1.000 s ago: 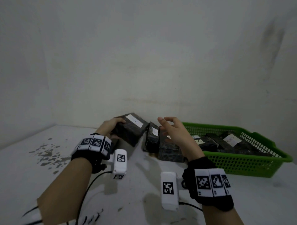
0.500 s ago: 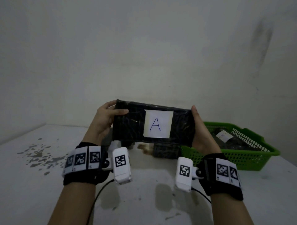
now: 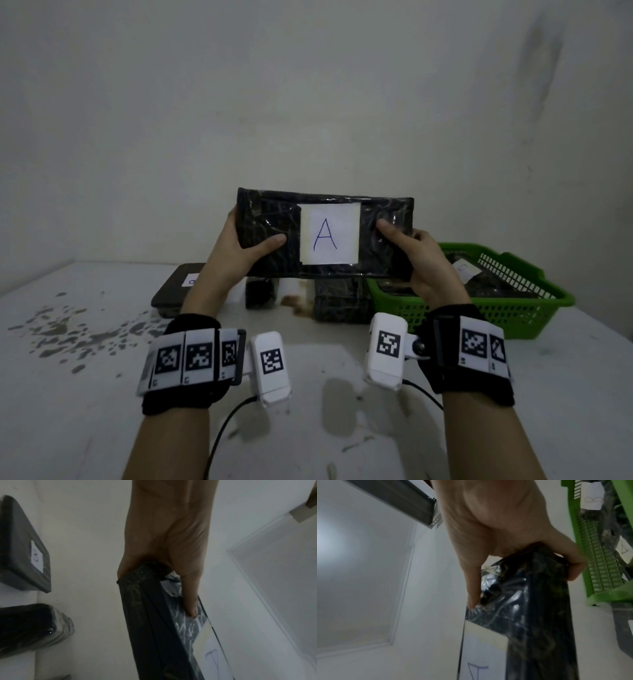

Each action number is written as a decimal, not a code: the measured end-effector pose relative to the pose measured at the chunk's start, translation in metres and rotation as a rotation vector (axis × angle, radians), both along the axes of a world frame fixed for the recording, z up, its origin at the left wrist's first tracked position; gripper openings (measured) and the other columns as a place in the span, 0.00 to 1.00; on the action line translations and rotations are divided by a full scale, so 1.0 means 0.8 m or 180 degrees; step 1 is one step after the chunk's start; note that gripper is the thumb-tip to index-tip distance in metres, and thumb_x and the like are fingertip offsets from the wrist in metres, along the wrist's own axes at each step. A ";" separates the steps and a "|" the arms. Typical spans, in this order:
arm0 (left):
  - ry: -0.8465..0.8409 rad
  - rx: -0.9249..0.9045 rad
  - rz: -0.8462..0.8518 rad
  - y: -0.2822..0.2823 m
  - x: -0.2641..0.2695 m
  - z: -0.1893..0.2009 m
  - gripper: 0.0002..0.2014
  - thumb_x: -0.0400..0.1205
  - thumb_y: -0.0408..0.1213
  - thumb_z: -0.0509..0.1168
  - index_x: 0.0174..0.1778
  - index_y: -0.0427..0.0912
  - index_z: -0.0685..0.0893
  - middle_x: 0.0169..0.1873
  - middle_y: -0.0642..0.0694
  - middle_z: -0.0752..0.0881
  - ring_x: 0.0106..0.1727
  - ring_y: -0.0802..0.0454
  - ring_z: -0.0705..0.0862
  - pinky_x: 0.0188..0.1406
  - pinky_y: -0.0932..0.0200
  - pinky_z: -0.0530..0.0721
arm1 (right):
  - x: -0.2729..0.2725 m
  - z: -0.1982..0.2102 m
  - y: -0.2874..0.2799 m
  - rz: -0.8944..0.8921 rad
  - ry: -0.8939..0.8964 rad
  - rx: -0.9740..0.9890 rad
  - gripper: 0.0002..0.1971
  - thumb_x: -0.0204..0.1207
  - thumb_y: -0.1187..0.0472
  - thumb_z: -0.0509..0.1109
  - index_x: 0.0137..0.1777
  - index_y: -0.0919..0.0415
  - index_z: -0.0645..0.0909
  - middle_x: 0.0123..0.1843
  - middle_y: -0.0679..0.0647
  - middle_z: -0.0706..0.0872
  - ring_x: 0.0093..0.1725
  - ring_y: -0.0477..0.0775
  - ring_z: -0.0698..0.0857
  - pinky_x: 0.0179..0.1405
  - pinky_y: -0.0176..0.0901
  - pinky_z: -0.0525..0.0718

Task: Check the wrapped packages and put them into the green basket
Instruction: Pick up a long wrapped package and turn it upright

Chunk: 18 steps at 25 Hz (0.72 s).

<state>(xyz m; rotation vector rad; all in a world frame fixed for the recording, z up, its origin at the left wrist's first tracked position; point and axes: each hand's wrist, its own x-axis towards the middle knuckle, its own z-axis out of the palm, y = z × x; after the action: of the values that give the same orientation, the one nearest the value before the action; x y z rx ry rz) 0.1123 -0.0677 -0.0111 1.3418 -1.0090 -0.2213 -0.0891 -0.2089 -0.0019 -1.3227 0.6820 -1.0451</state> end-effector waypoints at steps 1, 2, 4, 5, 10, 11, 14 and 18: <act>0.0019 -0.0028 0.0102 -0.004 -0.002 0.002 0.37 0.72 0.39 0.73 0.75 0.42 0.64 0.61 0.48 0.79 0.63 0.49 0.80 0.63 0.51 0.80 | 0.001 0.000 0.002 -0.0063 0.0085 -0.0171 0.33 0.65 0.53 0.79 0.64 0.63 0.69 0.51 0.56 0.86 0.48 0.58 0.88 0.42 0.47 0.86; 0.0050 -0.0040 0.0169 -0.007 -0.003 0.005 0.37 0.72 0.40 0.73 0.75 0.41 0.64 0.61 0.47 0.78 0.63 0.48 0.80 0.63 0.52 0.80 | 0.002 0.001 0.005 -0.0177 0.0131 -0.0345 0.32 0.65 0.55 0.79 0.64 0.60 0.66 0.49 0.53 0.85 0.45 0.55 0.87 0.40 0.45 0.83; 0.0112 -0.0035 0.0280 -0.010 -0.002 0.007 0.36 0.72 0.42 0.73 0.74 0.39 0.66 0.61 0.46 0.79 0.62 0.47 0.80 0.62 0.51 0.80 | 0.007 0.001 0.009 -0.0386 0.0014 -0.0618 0.30 0.66 0.57 0.79 0.63 0.59 0.67 0.50 0.53 0.83 0.46 0.53 0.86 0.40 0.42 0.83; 0.0106 -0.0025 0.0348 -0.010 -0.002 0.010 0.35 0.71 0.44 0.73 0.73 0.39 0.68 0.61 0.44 0.80 0.61 0.46 0.81 0.63 0.49 0.80 | 0.009 0.001 0.010 -0.0449 -0.0043 -0.0741 0.27 0.67 0.57 0.78 0.61 0.59 0.68 0.50 0.52 0.83 0.49 0.53 0.85 0.42 0.42 0.84; 0.0053 -0.0193 0.0671 -0.008 -0.005 0.022 0.31 0.72 0.45 0.73 0.68 0.38 0.71 0.61 0.40 0.82 0.61 0.42 0.82 0.65 0.43 0.79 | 0.018 0.002 0.018 -0.0638 -0.0116 -0.1258 0.17 0.74 0.54 0.73 0.57 0.58 0.72 0.49 0.47 0.83 0.51 0.49 0.82 0.47 0.33 0.81; 0.0074 -0.0237 0.0691 -0.009 -0.006 0.024 0.30 0.72 0.43 0.74 0.68 0.38 0.72 0.61 0.40 0.82 0.61 0.42 0.82 0.65 0.43 0.79 | 0.019 0.003 0.018 -0.0645 -0.0145 -0.1309 0.17 0.74 0.54 0.72 0.57 0.59 0.72 0.51 0.49 0.83 0.51 0.49 0.82 0.46 0.31 0.80; 0.0146 -0.0299 0.0646 -0.010 -0.012 0.025 0.30 0.72 0.42 0.74 0.67 0.38 0.72 0.59 0.41 0.83 0.60 0.43 0.82 0.65 0.42 0.79 | 0.017 0.001 0.017 -0.0696 -0.0146 -0.1340 0.17 0.74 0.53 0.72 0.56 0.59 0.73 0.52 0.51 0.84 0.52 0.51 0.83 0.48 0.38 0.80; 0.0463 -0.0441 0.0517 -0.007 -0.024 0.029 0.40 0.62 0.53 0.78 0.65 0.36 0.75 0.57 0.42 0.84 0.56 0.44 0.85 0.60 0.43 0.83 | 0.005 0.007 0.014 -0.0348 -0.0297 -0.0898 0.18 0.70 0.54 0.75 0.58 0.56 0.78 0.54 0.53 0.87 0.52 0.52 0.86 0.47 0.43 0.83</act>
<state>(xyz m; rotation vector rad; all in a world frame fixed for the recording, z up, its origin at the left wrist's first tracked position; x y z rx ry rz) 0.0928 -0.0733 0.0124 1.2554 -0.7754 -0.1222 -0.0854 -0.1981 0.0037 -1.4797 0.5554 -1.3203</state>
